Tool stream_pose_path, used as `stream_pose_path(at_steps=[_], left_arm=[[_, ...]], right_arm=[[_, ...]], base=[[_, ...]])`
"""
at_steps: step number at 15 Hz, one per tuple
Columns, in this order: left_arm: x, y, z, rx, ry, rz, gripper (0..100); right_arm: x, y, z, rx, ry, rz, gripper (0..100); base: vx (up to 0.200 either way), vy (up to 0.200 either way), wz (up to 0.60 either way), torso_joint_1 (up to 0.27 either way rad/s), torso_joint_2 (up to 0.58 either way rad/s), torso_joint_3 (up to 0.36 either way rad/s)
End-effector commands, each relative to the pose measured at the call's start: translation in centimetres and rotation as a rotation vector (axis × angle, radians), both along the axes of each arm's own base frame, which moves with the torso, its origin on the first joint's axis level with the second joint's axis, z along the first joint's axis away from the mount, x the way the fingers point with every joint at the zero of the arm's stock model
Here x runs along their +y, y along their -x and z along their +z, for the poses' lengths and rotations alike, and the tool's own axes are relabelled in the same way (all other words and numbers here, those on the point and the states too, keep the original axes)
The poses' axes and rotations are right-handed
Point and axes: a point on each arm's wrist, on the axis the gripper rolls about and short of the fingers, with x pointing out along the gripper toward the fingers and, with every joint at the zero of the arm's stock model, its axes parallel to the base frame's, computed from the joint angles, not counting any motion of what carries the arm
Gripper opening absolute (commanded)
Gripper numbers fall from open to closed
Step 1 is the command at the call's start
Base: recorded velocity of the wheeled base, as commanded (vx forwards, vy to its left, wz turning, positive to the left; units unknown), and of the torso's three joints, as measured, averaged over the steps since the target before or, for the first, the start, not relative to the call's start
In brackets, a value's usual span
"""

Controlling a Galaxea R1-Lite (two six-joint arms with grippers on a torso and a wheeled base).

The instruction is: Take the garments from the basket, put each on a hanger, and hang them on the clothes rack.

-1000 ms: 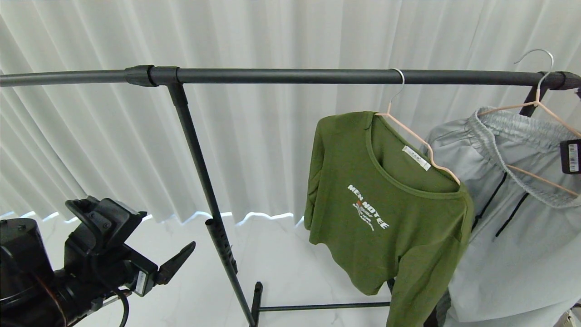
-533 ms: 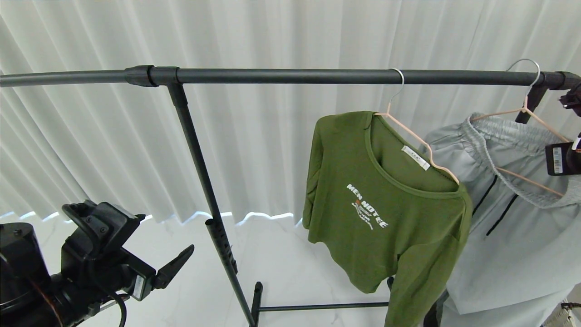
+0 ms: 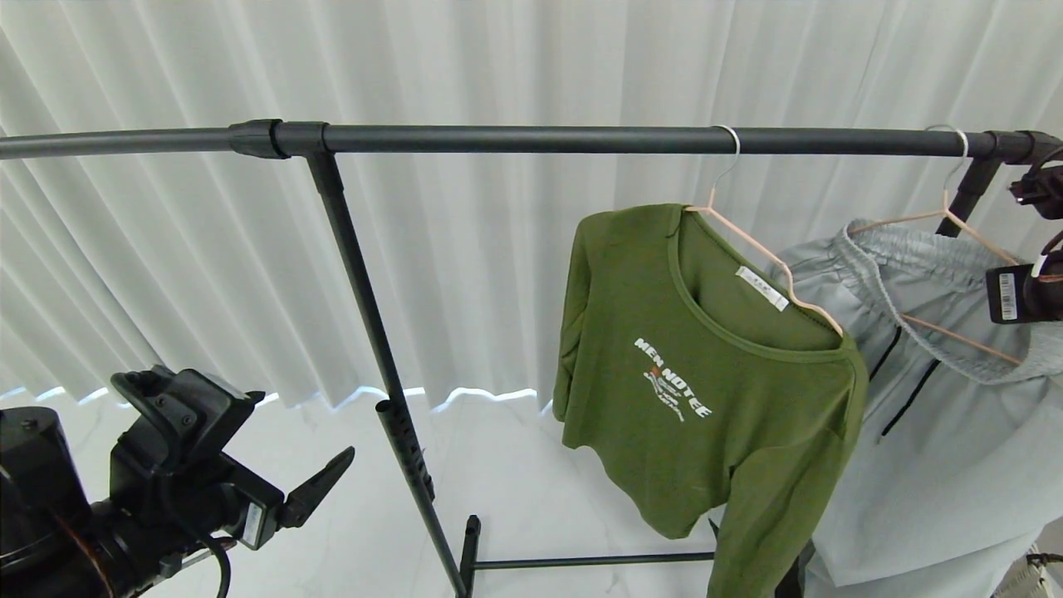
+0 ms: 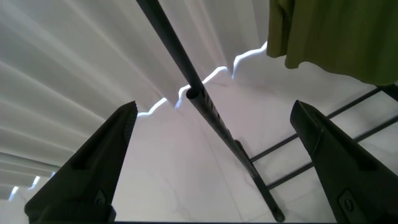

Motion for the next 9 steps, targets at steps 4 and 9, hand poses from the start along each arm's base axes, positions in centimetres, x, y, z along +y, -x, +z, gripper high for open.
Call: stream_pose_path(at_steps=[4, 9], left_arm=[[0.3, 0.3, 0.4, -0.021, 0.013, 0.023, 100], [2.2, 4.1, 0.2, -0.082, 0.015, 0.147, 100]], right_arm=[[0.7, 2.8, 2.0, -0.105, -0.033, 0.014, 100], [0.8, 12.2, 3.1, -0.246, -0.033, 0.039, 100]], base=[[0.0, 0.0, 0.0, 0.0, 0.0, 0.0], [0.0, 0.0, 0.0, 0.0, 0.0, 0.0]])
